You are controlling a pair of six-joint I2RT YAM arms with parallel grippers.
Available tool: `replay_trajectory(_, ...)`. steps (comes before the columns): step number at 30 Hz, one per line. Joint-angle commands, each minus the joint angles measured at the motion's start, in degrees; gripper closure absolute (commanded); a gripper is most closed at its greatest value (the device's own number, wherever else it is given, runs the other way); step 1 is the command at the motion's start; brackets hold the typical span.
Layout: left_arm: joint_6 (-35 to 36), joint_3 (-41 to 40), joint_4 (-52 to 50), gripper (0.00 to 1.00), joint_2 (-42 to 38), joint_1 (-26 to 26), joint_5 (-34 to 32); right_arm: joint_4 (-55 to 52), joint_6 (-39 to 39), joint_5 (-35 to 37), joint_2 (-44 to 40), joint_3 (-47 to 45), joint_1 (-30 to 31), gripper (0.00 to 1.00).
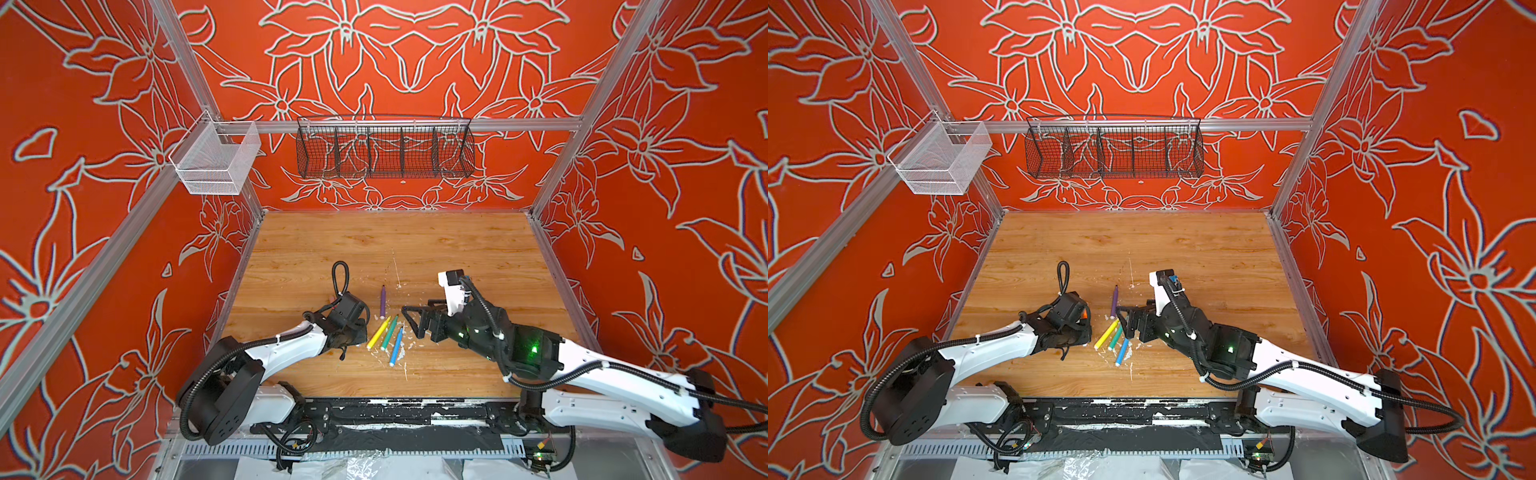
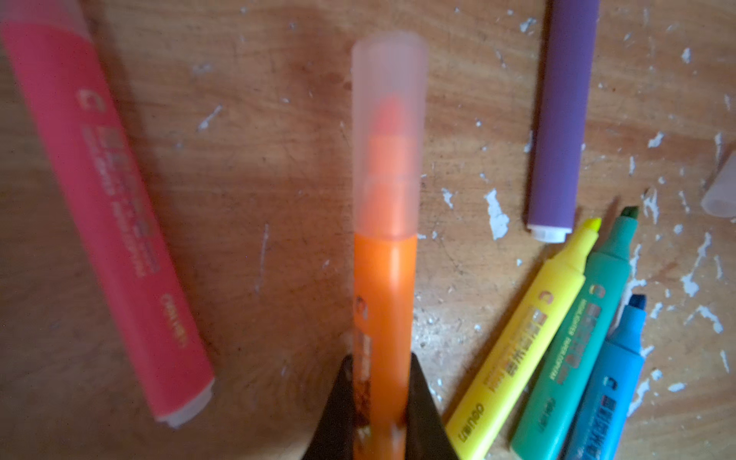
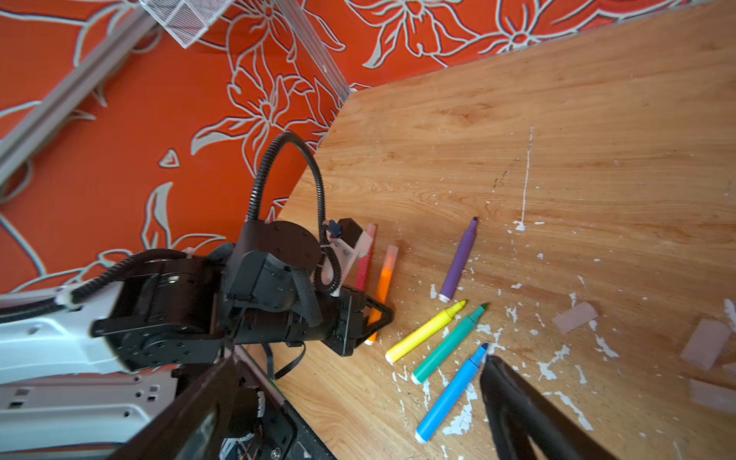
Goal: Insert pens into pen caps
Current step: Place the pen at the center of the table.
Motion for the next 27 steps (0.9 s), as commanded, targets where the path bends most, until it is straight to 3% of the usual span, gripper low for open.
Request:
replay_trajectory(1,0.5,0.3,-3.7,1.0,1.8,0.3,-1.4,-1.5,-0.4,1.9,1.0,0.8,-1.6,0.03)
replay_trajectory(2,0.6,0.6,-4.2,0.97,1.4,0.2,-1.5,-0.9,-0.3,1.2,1.1,0.5,-2.1,0.03)
replay_trajectory(4,0.8,1.5,-5.3,0.82,0.6,0.3,-1.7,-0.8,-0.3,-0.1,1.5,0.3,-3.3,0.03)
replay_trajectory(10,1.1,2.8,-8.0,0.67,-3.1,0.3,-3.6,-0.3,0.1,-2.1,1.4,-0.7,-5.2,0.03)
replay_trajectory(15,1.8,4.9,-9.3,0.6,-6.2,0.3,-3.6,0.4,0.3,-3.2,1.3,-1.6,-5.8,0.03)
replay_trajectory(19,1.3,8.0,-11.8,0.36,-12.5,0.3,-4.2,-0.4,-0.2,-2.8,1.1,-1.6,-6.3,0.03)
replay_trajectory(27,4.2,8.0,-6.3,0.36,-24.3,0.4,2.8,-1.9,-1.2,0.7,-1.8,-3.8,-8.4,0.03)
